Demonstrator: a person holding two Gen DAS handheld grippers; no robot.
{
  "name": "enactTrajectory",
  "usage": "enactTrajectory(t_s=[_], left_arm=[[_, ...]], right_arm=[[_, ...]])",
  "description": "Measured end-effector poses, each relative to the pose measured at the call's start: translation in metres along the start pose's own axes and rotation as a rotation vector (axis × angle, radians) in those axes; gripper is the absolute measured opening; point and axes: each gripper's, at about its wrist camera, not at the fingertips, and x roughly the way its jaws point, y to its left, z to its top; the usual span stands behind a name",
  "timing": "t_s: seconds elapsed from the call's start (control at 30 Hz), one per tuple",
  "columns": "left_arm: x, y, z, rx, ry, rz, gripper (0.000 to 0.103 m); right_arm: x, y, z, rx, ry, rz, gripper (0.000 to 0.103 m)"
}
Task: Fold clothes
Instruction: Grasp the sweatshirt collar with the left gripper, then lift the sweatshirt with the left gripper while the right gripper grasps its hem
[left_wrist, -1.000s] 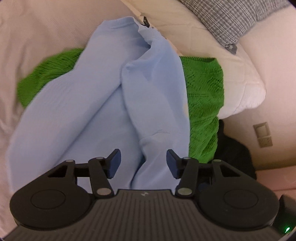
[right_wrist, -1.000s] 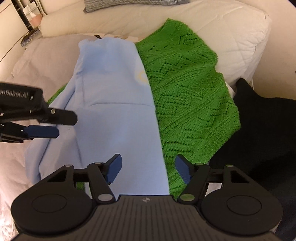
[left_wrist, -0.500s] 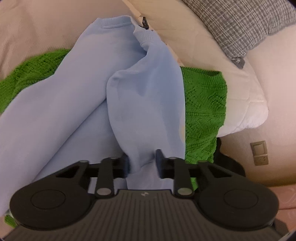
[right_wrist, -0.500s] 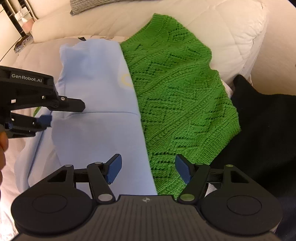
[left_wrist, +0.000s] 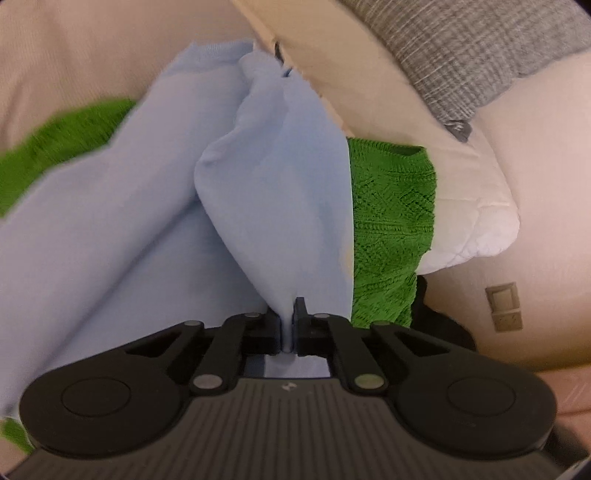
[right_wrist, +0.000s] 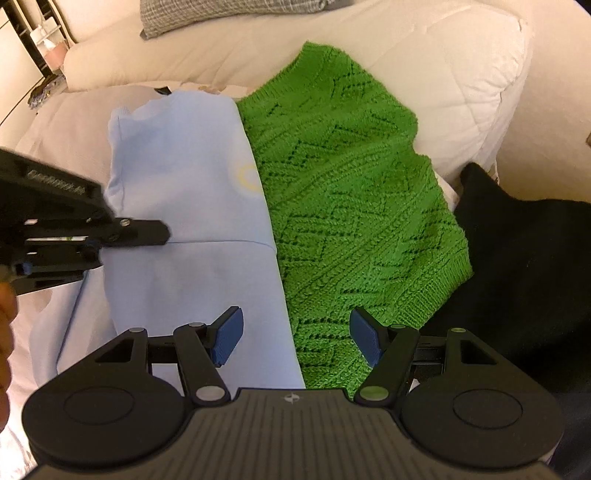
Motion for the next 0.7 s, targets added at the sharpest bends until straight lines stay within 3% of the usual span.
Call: enactTrajectory(t_s=[0.17, 0.37, 0.5, 0.7], left_arm=[[-0.060, 0.021, -0.015, 0.036, -0.064, 0.040, 0.003], [-0.140, 0.109, -0.074, -0.121, -0.074, 0.244, 0.003], [-0.144, 0.163, -0.112, -0.299, -0.062, 0.329, 0.003], [-0.125, 0.194, -0.131, -0.443, -0.091, 0.313, 0.003]], right_arm=[[-0.011, 0.011, 0.004, -0.018, -0.021, 0.026, 0.068], [-0.017, 0.039, 0.016, -0.090, -0.028, 0.101, 0.068], [-0.006, 0.079, 0.030, -0.181, -0.001, 0.189, 0.068], [0.026, 0.157, 0.052, -0.351, 0.045, 0.310, 0.068]])
